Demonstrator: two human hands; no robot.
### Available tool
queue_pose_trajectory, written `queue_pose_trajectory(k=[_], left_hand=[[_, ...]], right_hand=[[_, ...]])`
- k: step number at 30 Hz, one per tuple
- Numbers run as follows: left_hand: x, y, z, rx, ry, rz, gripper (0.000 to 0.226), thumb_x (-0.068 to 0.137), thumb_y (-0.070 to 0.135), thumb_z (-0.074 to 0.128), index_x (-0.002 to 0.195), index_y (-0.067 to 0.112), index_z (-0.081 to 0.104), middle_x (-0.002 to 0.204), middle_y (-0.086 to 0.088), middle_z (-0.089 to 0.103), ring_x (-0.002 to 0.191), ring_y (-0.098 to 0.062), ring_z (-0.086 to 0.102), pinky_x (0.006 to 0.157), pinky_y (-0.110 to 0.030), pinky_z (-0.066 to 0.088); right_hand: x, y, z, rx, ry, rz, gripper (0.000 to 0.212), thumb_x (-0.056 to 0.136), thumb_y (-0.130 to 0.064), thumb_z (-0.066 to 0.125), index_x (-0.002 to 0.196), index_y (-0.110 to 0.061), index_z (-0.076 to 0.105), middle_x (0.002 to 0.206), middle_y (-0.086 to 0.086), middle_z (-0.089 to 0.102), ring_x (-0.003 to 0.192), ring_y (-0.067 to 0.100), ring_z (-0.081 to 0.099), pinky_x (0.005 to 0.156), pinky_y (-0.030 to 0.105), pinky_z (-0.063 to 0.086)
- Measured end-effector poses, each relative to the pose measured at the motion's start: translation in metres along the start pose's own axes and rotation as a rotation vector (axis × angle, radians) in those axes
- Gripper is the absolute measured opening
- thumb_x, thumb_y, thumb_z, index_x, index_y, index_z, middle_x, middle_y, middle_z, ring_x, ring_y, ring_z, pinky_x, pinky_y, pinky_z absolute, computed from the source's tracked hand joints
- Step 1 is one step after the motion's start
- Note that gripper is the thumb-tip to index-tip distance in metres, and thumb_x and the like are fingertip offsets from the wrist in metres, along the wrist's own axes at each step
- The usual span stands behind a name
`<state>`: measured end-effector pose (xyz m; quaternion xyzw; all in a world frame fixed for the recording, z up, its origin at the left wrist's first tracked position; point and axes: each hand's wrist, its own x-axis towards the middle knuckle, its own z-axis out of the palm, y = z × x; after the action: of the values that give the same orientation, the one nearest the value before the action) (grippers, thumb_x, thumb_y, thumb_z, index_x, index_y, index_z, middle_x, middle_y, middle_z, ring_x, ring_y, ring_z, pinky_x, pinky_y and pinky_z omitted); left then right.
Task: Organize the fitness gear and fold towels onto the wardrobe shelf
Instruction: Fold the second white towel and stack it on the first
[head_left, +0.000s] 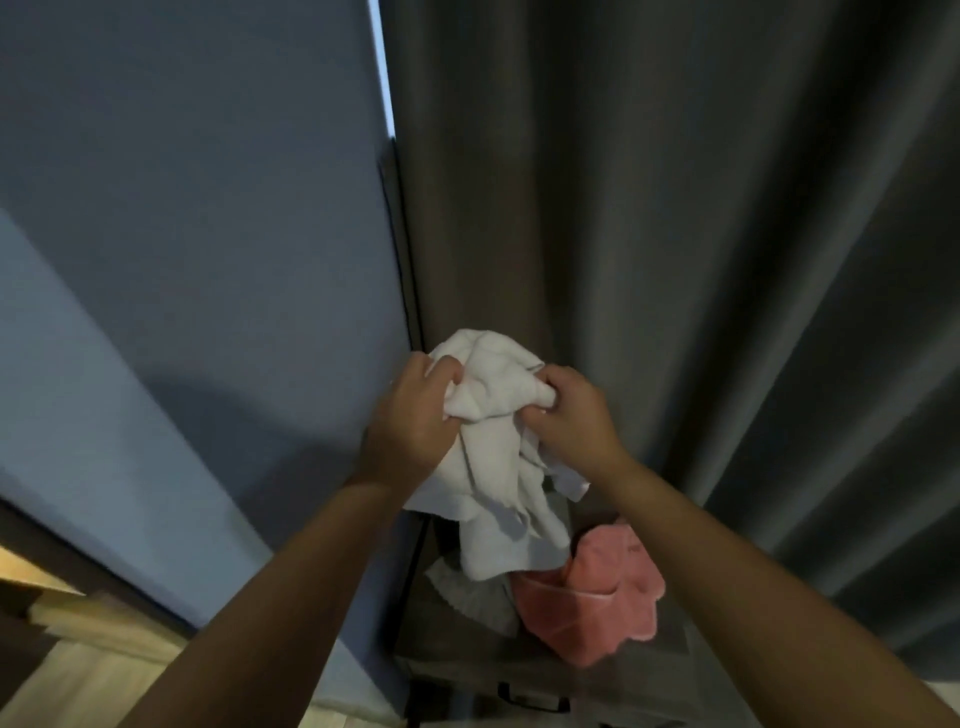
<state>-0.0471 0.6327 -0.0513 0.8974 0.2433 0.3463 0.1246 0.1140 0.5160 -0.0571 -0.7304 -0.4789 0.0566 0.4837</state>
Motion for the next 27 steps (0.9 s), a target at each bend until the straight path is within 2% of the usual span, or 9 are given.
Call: queue_pose_trajectory(k=[4, 8, 11, 15, 18, 23, 25, 27], left_hand=[[0.015, 0.025, -0.037, -0.017, 0.010, -0.048, 0.012, 0.089, 0.024, 0.060, 0.098, 0.019, 0.053, 0.096, -0.002, 0.046, 0.079, -0.023, 0.052, 0.062, -0.038, 0.047], [0.032, 0.044, -0.072, 0.000, 0.085, -0.017, 0.017, 0.085, 0.021, 0.062, 0.100, 0.021, 0.054, 0.099, -0.001, 0.047, 0.080, -0.023, 0.051, 0.060, -0.033, 0.043], [0.044, 0.059, -0.103, -0.015, 0.162, 0.034, 0.021, 0.083, 0.021, 0.063, 0.099, 0.026, 0.050, 0.099, 0.004, 0.044, 0.076, -0.019, 0.050, 0.056, -0.026, 0.036], [0.056, 0.082, -0.143, -0.004, 0.289, 0.129, 0.023, 0.081, 0.016, 0.063, 0.101, 0.022, 0.053, 0.099, 0.001, 0.047, 0.076, -0.017, 0.050, 0.058, -0.030, 0.041], [0.063, 0.097, -0.166, 0.037, 0.387, 0.168, 0.024, 0.078, 0.010, 0.067, 0.101, 0.014, 0.061, 0.100, -0.005, 0.054, 0.075, -0.019, 0.052, 0.059, -0.027, 0.040], [0.069, 0.116, -0.197, 0.041, 0.452, 0.241, 0.025, 0.080, 0.013, 0.067, 0.104, 0.016, 0.059, 0.099, -0.003, 0.052, 0.075, -0.015, 0.051, 0.058, -0.016, 0.033], [0.069, 0.124, -0.210, 0.034, 0.488, 0.269, 0.023, 0.081, 0.014, 0.067, 0.102, 0.016, 0.059, 0.097, 0.000, 0.050, 0.074, -0.014, 0.050, 0.057, -0.017, 0.037], [0.065, 0.133, -0.224, 0.018, 0.508, 0.294, 0.024, 0.080, 0.011, 0.068, 0.101, 0.016, 0.059, 0.096, 0.000, 0.050, 0.074, -0.015, 0.052, 0.056, -0.027, 0.046]], right_hand=[[0.000, -0.042, -0.021, 0.062, 0.029, -0.055, 0.010, 0.080, -0.006, 0.069, 0.088, -0.011, 0.065, 0.088, 0.005, 0.065, 0.079, 0.015, 0.058, 0.068, 0.024, 0.045], [0.003, -0.081, -0.035, 0.138, 0.110, -0.089, 0.012, 0.081, -0.007, 0.069, 0.088, -0.013, 0.062, 0.088, 0.008, 0.065, 0.079, 0.019, 0.059, 0.069, 0.024, 0.048], [0.008, -0.111, -0.048, 0.205, 0.135, -0.126, 0.011, 0.083, -0.008, 0.069, 0.090, -0.007, 0.061, 0.088, 0.011, 0.064, 0.082, 0.024, 0.061, 0.072, 0.037, 0.052], [0.014, -0.149, -0.069, 0.268, 0.190, -0.220, 0.012, 0.082, -0.006, 0.068, 0.091, -0.006, 0.061, 0.085, 0.013, 0.063, 0.080, 0.030, 0.061, 0.072, 0.044, 0.053], [0.017, -0.173, -0.082, 0.298, 0.215, -0.277, 0.012, 0.083, -0.007, 0.068, 0.092, -0.007, 0.061, 0.085, 0.011, 0.063, 0.080, 0.028, 0.062, 0.073, 0.045, 0.054], [0.015, -0.205, -0.100, 0.265, 0.239, -0.362, 0.010, 0.083, -0.010, 0.068, 0.089, -0.010, 0.059, 0.083, 0.007, 0.061, 0.077, 0.025, 0.060, 0.070, 0.042, 0.055], [0.012, -0.217, -0.109, 0.258, 0.245, -0.409, 0.010, 0.083, -0.012, 0.068, 0.086, -0.012, 0.058, 0.081, 0.004, 0.059, 0.074, 0.020, 0.058, 0.066, 0.035, 0.053], [0.006, -0.230, -0.116, 0.259, 0.239, -0.452, 0.010, 0.083, -0.012, 0.067, 0.086, -0.012, 0.057, 0.079, 0.002, 0.059, 0.072, 0.015, 0.057, 0.064, 0.029, 0.050]])
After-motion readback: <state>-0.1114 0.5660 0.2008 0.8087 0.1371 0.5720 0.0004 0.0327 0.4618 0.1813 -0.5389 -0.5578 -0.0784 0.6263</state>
